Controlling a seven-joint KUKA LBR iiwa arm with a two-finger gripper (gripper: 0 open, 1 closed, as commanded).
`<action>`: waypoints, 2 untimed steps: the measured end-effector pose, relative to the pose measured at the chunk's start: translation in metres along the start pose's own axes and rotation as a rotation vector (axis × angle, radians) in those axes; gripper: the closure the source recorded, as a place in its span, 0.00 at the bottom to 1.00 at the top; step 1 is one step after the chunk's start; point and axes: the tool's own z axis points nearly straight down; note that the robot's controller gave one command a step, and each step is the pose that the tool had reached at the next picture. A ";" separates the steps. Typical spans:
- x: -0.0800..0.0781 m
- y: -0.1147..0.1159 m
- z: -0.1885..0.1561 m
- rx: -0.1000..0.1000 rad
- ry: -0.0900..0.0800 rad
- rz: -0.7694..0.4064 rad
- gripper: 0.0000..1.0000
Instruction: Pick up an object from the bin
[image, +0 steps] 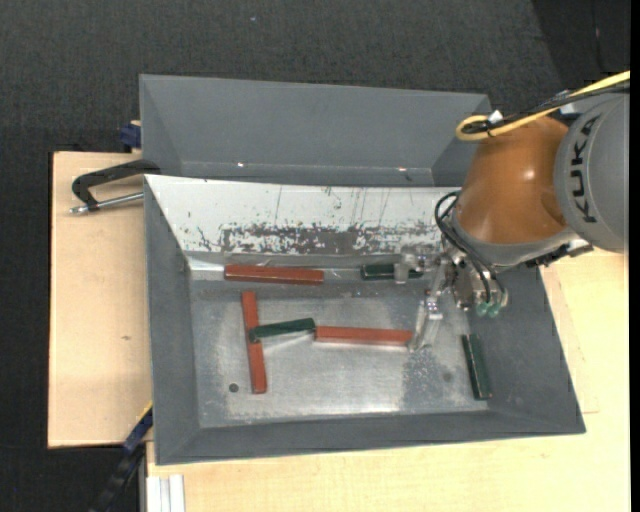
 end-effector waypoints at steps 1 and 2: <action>-0.028 0.025 0.066 -0.001 0.005 0.101 1.00; -0.028 0.024 0.066 0.000 0.005 0.101 0.00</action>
Offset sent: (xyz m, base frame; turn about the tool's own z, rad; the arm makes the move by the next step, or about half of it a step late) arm 0.0000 0.0000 0.0000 0.0000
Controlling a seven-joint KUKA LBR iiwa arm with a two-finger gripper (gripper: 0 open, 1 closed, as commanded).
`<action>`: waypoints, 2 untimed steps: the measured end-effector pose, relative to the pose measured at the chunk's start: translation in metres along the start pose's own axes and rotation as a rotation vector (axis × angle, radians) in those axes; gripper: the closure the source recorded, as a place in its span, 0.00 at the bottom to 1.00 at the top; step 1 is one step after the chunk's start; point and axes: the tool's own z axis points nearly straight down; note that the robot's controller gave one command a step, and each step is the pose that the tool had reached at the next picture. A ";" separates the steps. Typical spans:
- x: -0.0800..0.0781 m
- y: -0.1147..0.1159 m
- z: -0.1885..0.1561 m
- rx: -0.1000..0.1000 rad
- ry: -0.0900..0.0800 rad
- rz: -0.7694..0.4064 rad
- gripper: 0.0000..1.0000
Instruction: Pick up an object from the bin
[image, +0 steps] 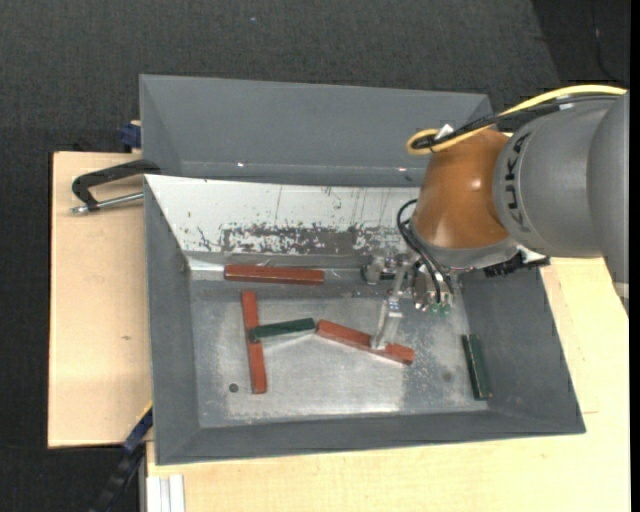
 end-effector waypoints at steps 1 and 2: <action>0.000 0.000 0.000 0.000 0.000 0.000 0.00; 0.048 0.015 0.013 -0.001 0.006 -0.205 1.00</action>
Offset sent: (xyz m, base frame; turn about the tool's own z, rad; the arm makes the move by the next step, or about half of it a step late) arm -0.0466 0.0195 -0.0139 -0.2048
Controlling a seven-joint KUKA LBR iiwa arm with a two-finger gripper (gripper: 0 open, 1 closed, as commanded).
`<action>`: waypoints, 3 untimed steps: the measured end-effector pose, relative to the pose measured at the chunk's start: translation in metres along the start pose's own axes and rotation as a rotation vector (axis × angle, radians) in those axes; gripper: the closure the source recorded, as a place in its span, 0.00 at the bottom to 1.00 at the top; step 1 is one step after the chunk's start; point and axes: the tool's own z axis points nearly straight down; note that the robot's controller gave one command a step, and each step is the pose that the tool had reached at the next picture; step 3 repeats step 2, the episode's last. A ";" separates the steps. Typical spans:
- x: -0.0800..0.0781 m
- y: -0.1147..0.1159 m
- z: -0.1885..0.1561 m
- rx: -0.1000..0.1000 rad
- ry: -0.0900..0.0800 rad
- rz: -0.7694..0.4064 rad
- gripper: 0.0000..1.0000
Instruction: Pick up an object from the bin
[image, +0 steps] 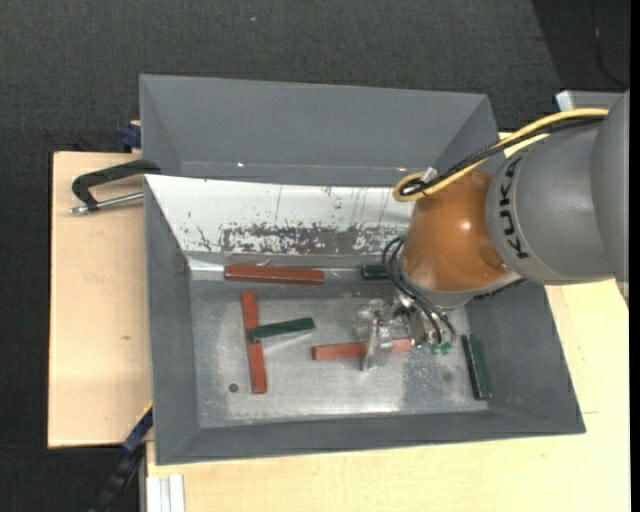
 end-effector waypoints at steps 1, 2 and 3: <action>0.000 0.000 0.000 0.000 0.000 0.000 1.00; -0.018 0.008 -0.174 0.000 -0.013 0.062 1.00; -0.018 0.008 -0.174 0.000 -0.013 0.062 1.00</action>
Offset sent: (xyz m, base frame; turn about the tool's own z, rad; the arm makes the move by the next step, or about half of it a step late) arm 0.0147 0.0086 0.1692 0.0625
